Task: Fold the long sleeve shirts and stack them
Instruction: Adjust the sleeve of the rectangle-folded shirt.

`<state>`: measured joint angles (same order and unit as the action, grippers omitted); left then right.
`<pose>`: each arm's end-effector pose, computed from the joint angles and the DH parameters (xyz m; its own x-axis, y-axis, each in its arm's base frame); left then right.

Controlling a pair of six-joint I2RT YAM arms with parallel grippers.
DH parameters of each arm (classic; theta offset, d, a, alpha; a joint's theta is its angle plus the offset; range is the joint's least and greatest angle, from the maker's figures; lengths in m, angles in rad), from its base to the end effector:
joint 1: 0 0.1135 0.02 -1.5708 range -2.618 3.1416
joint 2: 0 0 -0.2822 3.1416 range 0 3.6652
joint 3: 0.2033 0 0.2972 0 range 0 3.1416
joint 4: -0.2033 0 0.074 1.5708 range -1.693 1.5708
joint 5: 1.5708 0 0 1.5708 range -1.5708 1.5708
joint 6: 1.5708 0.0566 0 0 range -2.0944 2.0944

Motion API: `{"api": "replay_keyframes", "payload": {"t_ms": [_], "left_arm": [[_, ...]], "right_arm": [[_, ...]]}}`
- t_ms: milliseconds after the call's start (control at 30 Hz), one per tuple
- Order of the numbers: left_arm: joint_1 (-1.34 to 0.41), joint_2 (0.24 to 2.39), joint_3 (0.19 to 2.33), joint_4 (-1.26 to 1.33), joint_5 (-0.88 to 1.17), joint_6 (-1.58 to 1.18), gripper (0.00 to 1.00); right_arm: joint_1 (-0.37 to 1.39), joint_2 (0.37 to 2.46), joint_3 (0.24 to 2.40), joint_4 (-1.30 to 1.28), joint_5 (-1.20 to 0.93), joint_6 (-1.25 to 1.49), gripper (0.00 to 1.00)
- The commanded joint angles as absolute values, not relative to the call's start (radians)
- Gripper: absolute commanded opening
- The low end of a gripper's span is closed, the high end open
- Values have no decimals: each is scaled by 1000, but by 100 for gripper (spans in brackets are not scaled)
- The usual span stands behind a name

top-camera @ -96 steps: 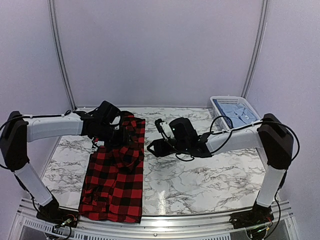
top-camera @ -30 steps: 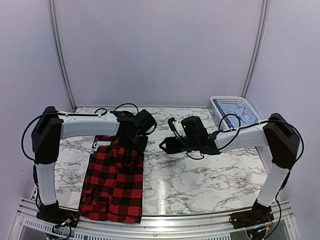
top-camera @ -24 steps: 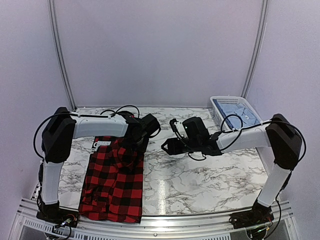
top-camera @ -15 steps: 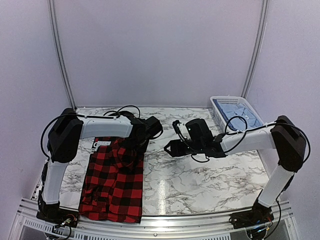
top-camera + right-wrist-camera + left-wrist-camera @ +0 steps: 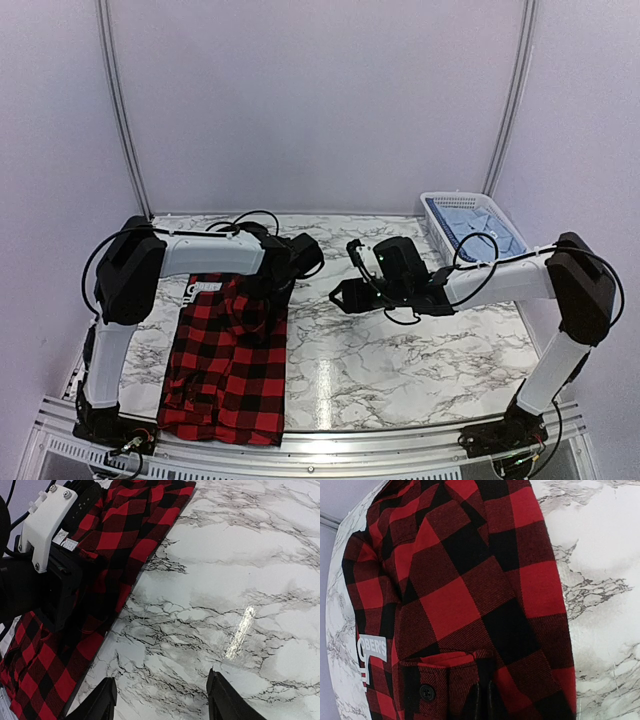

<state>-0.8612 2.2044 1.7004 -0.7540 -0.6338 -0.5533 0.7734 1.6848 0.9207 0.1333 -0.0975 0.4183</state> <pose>0.3562 -0.3634 0.1391 -0.7863 0.2656 -0.5579 0.0933 0.9436 0.3177 0.2888 0.2897 0.1589 -0.6909 -0.1095 -0.7146 -0.5153 0.7679 0.3805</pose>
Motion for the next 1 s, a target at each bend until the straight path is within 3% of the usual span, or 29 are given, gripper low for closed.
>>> {"api": "replay_keyframes", "payload": {"t_ms": [0,367,700,967], "left_arm": [[-859,2116,1678,-775,-595,-540,0],[-891,1813,1406,-543,-83,-373,0],[-925,1679,1134,-484,367,-289,1],[-934,1642,1090,-430,416,-286,25]], "right_arm": [[767,1669,931,132,-82,418,58],[766,1690,977,85,-66,368,58],[766,1692,997,22,-124,293,59],[808,1695,986,-23,-163,250,61]]}}
